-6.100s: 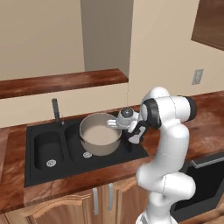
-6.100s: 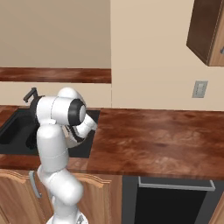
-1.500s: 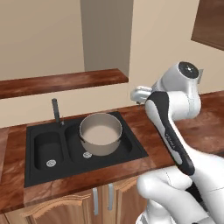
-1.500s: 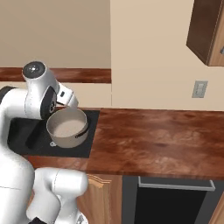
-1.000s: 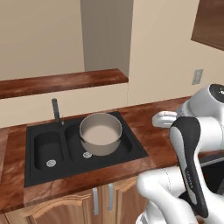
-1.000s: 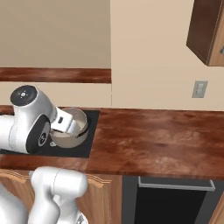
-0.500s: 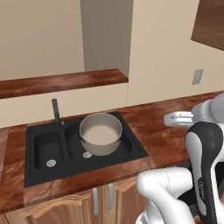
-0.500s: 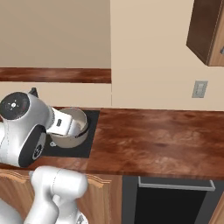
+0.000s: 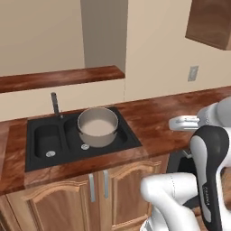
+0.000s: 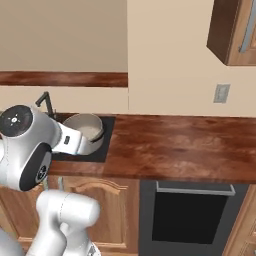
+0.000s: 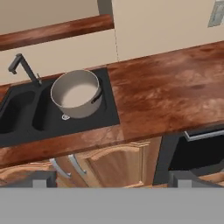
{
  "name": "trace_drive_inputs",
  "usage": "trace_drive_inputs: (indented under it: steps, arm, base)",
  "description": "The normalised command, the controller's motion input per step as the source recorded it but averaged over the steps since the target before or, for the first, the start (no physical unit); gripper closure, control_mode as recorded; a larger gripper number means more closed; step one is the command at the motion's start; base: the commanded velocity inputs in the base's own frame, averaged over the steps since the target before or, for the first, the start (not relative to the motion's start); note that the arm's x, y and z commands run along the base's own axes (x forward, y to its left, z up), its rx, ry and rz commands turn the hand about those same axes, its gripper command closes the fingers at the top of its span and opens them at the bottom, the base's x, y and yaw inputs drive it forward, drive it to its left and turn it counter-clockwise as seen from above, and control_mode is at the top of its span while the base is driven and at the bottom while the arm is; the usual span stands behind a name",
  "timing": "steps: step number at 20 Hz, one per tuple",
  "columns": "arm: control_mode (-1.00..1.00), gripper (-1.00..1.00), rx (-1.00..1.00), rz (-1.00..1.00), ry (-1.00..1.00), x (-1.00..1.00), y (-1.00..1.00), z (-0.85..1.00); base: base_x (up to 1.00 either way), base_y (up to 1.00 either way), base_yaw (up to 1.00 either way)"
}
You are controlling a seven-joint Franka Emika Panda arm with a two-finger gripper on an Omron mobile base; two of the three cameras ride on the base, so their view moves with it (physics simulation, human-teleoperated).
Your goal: Move the pot and pan from the stove into the sink.
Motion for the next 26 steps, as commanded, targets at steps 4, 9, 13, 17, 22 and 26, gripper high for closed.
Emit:
trace_drive_inputs:
  steps: [4, 9, 13, 17, 22, 26]
  arm:
    - [1.0, -1.0, 0.0, 0.0, 0.0, 0.0, 0.0, 0.0]
    - [1.0, -1.0, 0.0, 0.0, 0.0, 0.0, 0.0, 0.0]
    - [1.0, -1.0, 0.0, 0.0, 0.0, 0.0, 0.0, 0.0]
    - [1.0, -1.0, 0.0, 0.0, 0.0, 0.0, 0.0, 0.0]
    - [1.0, -1.0, 0.0, 0.0, 0.0, 0.0, 0.0, 0.0]
    - [1.0, -1.0, 0.0, 0.0, 0.0, 0.0, 0.0, 0.0]
  base:
    - [-0.64, -0.5, -0.09]
    - [0.0, -0.18, -0.47]
    - [0.0, -0.03, -0.5]
    - [0.0, -0.03, -0.5]
    - [0.0, -0.03, -0.5]
    - [0.0, -0.03, -0.5]
